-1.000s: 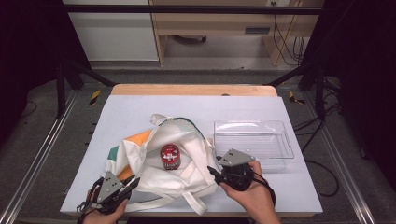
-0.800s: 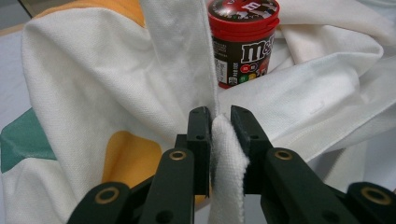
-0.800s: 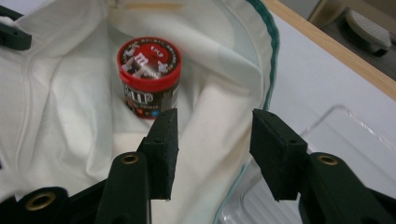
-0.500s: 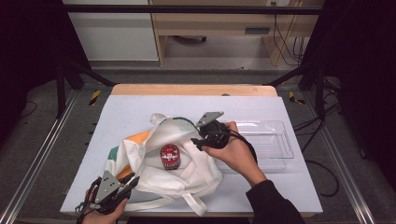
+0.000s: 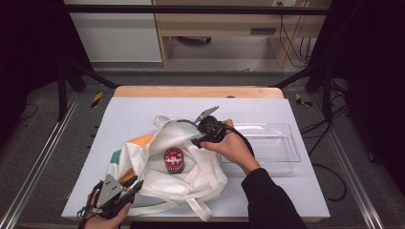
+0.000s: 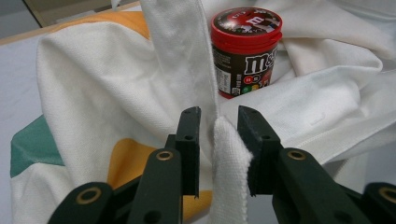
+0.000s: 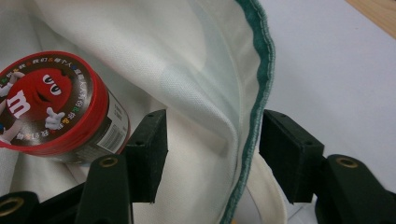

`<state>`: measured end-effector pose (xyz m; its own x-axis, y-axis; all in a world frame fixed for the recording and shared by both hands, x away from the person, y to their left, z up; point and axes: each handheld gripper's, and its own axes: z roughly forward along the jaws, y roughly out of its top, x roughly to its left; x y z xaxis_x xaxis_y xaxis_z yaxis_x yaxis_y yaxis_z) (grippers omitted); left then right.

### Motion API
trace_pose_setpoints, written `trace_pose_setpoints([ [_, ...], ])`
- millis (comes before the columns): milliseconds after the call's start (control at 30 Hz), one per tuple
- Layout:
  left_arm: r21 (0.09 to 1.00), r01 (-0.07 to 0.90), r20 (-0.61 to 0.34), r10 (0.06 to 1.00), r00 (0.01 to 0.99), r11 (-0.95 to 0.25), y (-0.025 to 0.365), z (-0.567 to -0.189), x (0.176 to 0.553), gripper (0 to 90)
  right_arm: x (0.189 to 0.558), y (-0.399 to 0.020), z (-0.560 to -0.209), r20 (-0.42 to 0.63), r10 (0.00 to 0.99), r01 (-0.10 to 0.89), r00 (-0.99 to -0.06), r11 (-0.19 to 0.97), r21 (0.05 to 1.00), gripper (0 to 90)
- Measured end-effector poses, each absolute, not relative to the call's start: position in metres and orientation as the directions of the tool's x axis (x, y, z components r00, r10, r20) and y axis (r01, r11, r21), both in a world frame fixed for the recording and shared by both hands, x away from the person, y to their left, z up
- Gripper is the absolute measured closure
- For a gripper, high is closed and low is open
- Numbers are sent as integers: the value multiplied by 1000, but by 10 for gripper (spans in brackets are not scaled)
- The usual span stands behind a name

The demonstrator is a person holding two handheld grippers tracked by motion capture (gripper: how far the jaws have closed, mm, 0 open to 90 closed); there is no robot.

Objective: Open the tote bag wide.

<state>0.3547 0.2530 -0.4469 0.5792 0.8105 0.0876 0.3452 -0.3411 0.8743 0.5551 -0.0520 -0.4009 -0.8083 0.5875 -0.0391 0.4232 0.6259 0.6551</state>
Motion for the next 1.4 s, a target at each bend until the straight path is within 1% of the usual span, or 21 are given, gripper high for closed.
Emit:
trace_pose_setpoints([
  [67,874,346,87,810,580,-341,253,-447,355,708,557,-51,-403,-19,587,438,-809,625,646,451],
  [233,877,348,78,811,580,-333,252,-447,356,708,561,-51,-407,-4,593,459,-805,627,630,557],
  [400,875,356,73,818,571,-327,253,-448,361,719,563,-51,-409,-26,600,458,-800,637,619,728],
  [533,871,362,73,817,572,-332,252,-448,364,748,563,-50,-408,-29,607,464,-794,636,616,838],
  [567,869,364,72,815,575,-334,252,-448,364,766,563,-50,-407,-27,610,465,-792,632,621,845],
  [667,863,369,76,810,582,-346,252,-447,363,816,562,-52,-404,-22,611,458,-791,616,641,855],
  [833,866,366,67,804,591,-341,256,-443,357,829,561,-60,-394,-5,619,453,-785,580,676,859],
  [1000,877,359,51,804,593,-320,264,-436,348,834,565,-66,-382,-32,649,444,-760,555,703,861],
  [1133,850,397,45,800,599,-345,262,-439,349,835,571,-64,-383,-74,655,449,-752,591,671,860],
  [1167,841,418,27,799,601,-343,260,-441,349,835,572,-62,-385,-76,655,456,-752,600,658,859],
  [1200,839,414,42,800,599,-353,260,-442,350,835,573,-60,-388,-65,663,473,-746,596,648,857],
  [1233,841,408,47,800,598,-355,259,-443,350,834,573,-59,-390,-56,658,474,-750,596,648,850],
  [1267,849,395,51,799,599,-350,259,-443,350,831,572,-57,-390,-44,656,478,-753,592,648,821],
  [1300,855,376,70,798,598,-357,260,-443,351,826,570,-56,-390,-46,658,475,-752,588,655,763],
  [1400,866,359,78,803,591,-348,260,-443,352,811,565,-59,-384,-53,658,463,-751,582,669,680],
])
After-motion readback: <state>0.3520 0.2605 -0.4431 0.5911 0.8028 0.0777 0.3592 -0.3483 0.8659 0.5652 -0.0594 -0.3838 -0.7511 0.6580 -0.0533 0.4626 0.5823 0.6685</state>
